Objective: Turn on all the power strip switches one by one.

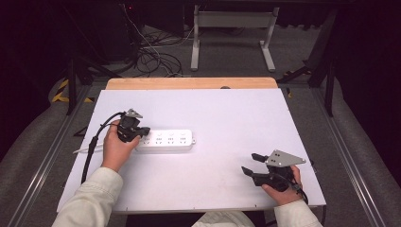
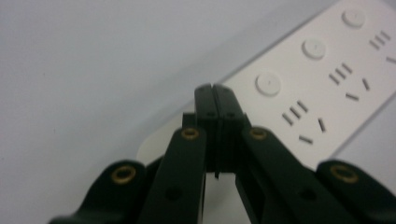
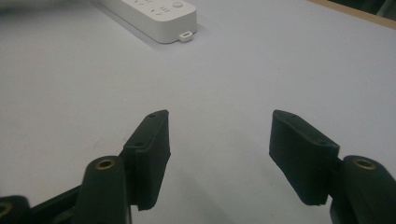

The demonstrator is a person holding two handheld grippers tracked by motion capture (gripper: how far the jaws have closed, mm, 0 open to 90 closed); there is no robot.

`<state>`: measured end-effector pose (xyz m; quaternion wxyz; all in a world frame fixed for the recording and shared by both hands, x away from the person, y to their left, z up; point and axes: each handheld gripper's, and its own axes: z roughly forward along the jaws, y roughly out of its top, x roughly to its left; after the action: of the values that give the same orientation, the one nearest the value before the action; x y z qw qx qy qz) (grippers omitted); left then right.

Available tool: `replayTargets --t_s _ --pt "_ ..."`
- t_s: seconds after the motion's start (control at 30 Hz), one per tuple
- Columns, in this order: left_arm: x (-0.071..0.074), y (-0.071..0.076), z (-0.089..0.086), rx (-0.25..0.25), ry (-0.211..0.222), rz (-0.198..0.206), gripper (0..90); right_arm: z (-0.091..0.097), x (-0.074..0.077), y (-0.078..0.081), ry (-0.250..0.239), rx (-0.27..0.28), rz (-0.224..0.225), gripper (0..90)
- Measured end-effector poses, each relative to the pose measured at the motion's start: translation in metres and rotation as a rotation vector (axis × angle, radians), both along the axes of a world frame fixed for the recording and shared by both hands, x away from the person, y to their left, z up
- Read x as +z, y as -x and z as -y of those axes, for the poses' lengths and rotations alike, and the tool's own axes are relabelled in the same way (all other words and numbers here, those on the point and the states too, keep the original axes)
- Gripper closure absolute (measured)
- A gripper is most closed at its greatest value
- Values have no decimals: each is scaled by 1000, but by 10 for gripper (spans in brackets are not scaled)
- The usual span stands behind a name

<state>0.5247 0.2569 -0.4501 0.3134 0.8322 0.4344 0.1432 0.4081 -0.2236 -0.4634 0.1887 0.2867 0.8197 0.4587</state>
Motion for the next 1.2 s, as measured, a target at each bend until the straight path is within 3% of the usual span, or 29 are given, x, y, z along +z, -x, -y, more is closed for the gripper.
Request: replayTargets --t_s 0.07,0.1,0.13,0.3,0.37,0.57,0.83,1.2 --pt "4 4 -1 0 -21 44 900 0 0 -1 -1 -1 0 386" --pt "4 4 -1 0 -21 44 899 0 0 -1 -1 -1 0 386" --pt "9 8 0 0 -13 77 899 0 0 -2 -3 -4 1 386" --pt "19 11 5 -10 49 91 899 0 -1 -3 -5 -8 -2 386" --pt "20 11 9 -20 30 100 899 0 -1 -2 -2 -5 -1 386" --pt "13 8 20 -26 60 62 899 1 0 -2 -5 -6 -1 386" --pt "6 6 39 -49 23 63 899 1 0 -1 -5 -5 0 386" --pt "1 4 43 -39 -8 52 899 1 0 -1 -6 -1 2 386"
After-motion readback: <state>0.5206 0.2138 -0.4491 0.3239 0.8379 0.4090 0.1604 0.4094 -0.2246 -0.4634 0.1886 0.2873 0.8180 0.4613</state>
